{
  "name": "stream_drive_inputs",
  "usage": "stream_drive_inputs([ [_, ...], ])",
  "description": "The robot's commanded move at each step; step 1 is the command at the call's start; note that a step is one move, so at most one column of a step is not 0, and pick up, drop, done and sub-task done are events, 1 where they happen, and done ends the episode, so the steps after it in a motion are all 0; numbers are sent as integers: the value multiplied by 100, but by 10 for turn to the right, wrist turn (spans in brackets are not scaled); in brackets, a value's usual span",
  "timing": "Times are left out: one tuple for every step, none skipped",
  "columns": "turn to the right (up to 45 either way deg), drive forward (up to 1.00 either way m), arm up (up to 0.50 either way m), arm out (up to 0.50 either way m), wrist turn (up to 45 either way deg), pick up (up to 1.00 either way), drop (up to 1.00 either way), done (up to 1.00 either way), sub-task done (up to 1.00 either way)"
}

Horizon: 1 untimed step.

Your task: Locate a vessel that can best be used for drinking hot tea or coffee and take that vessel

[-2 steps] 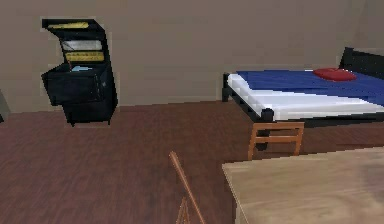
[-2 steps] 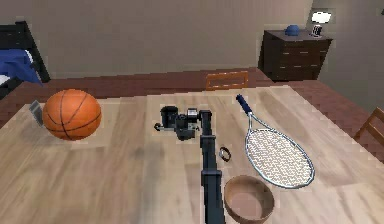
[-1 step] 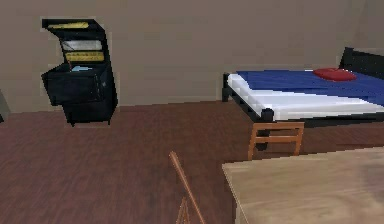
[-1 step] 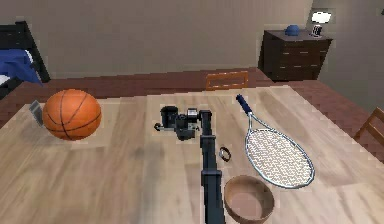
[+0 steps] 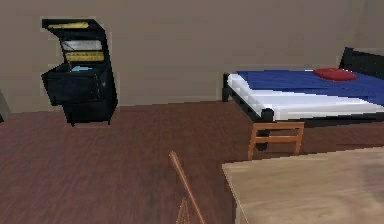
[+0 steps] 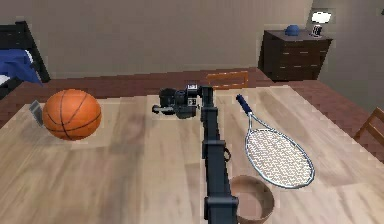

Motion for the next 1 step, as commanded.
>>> stream_drive_inputs([
  [0,0,0,0,0,0,0,100,0],
])
